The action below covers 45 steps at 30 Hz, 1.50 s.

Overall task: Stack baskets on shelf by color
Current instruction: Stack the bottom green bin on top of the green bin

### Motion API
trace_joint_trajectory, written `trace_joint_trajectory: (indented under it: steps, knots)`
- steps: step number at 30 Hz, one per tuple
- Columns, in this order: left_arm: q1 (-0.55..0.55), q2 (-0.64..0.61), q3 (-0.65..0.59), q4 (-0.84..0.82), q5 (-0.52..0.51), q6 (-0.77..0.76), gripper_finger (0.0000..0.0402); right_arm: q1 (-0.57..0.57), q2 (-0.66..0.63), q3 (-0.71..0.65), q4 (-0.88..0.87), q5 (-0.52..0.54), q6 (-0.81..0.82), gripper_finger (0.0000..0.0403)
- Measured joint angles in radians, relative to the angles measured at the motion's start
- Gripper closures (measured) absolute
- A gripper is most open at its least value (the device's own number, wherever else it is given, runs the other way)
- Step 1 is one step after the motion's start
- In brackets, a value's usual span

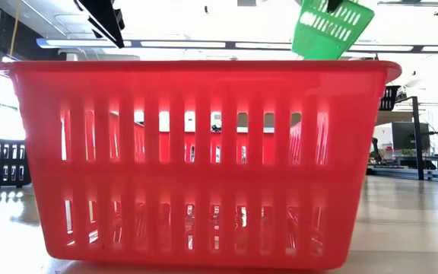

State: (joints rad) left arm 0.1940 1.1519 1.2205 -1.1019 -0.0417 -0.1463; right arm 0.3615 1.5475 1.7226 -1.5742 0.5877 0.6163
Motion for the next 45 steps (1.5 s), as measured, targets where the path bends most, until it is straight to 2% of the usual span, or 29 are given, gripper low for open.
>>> trace_joint_trajectory:
  steps: [6, 10, 17, 22, 29, 45]
  knots:
    - [0.0, 0.0, 0.0, 0.0, -0.041, -0.001, 0.03, -0.156, -0.104, -0.015, 0.004, 0.058, -0.215, 0.0403]
    - [0.005, 0.0, 0.0, 0.0, -0.081, -0.034, 0.03, -0.284, -0.124, -0.015, 0.007, 0.053, -0.391, 0.0403]
    - [0.033, 0.0, 0.0, 0.0, -0.085, -0.087, 0.03, -0.495, -0.108, -0.015, 0.034, -0.059, -0.668, 0.0403]
    - [0.055, 0.0, 0.0, 0.0, -0.085, -0.087, 0.03, -0.595, -0.099, -0.015, 0.092, -0.143, -0.798, 0.0403]
    - [0.084, 0.0, 0.0, 0.0, -0.085, -0.087, 0.03, -0.673, -0.065, -0.016, 0.133, -0.228, -0.886, 0.0403]
    - [0.147, 0.0, 0.0, 0.0, -0.086, -0.087, 0.03, -0.715, 0.041, -0.018, 0.056, -0.262, -0.935, 0.0403]
